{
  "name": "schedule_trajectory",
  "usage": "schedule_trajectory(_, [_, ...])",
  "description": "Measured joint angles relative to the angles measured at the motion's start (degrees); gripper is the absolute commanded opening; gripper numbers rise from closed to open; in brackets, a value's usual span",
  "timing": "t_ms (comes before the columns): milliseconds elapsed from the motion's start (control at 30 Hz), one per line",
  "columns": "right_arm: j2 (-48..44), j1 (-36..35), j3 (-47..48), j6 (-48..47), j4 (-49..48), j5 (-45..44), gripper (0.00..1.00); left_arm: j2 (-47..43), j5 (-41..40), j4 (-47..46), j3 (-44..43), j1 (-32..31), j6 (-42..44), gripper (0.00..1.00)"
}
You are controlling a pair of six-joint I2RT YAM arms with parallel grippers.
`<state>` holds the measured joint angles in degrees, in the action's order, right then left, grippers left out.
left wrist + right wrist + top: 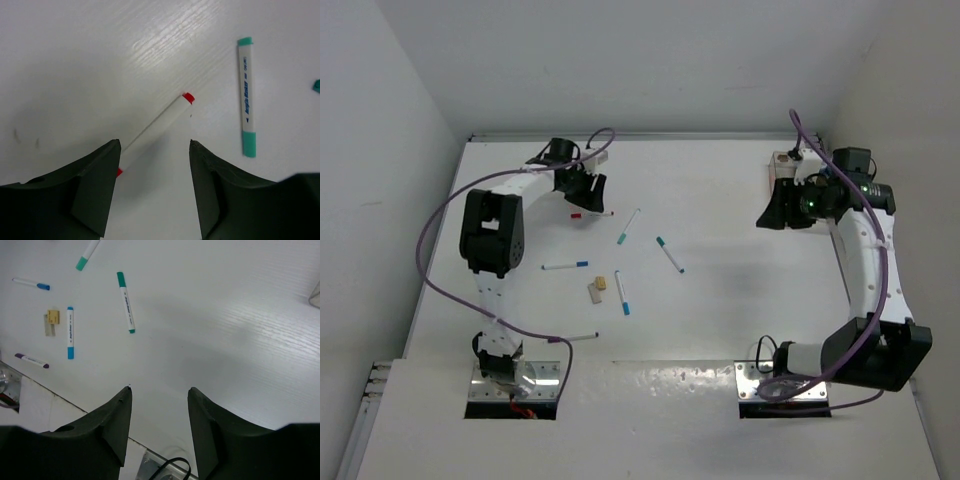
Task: Sort the stationery into containers
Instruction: Pick up the pen from the center of the board.
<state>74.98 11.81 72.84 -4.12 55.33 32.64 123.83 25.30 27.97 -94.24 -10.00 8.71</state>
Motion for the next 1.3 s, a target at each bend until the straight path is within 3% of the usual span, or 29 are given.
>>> schedule_trajectory(133, [0.04, -2.36, 0.0, 1.07, -0.31, -0.57, 0.48, -8.28, -1.16, -0.57, 4.26, 1.14, 1.44, 0.67])
schedule_trajectory(267, [0.04, -3.72, 0.02, 0.92, -0.15, -1.18, 0.49, -11.89, -0.76, 2.73, 0.35, 1.6, 8.5, 0.65])
schedule_trajectory(433, [-1.68, -4.11, -1.77, -0.44, -0.28, -1.66, 0.5, -11.58, -0.57, 8.11, -0.96, 1.79, 17.9, 0.6])
schedule_trajectory(633, [-5.55, -4.09, -4.42, -1.38, -0.46, -2.03, 0.5, -9.03, -1.55, 11.74, 1.33, 1.51, 23.41, 0.58])
schedule_trajectory(1067, [-9.9, -4.61, -8.02, -3.37, -2.67, 0.07, 0.5, -5.42, -5.31, 11.02, 5.27, 0.55, 27.12, 0.52])
schedule_trajectory(1300, [-10.91, -7.58, -8.33, -8.98, -5.18, 1.03, 0.54, -3.72, -6.82, 8.24, 5.68, 0.48, 28.13, 0.44])
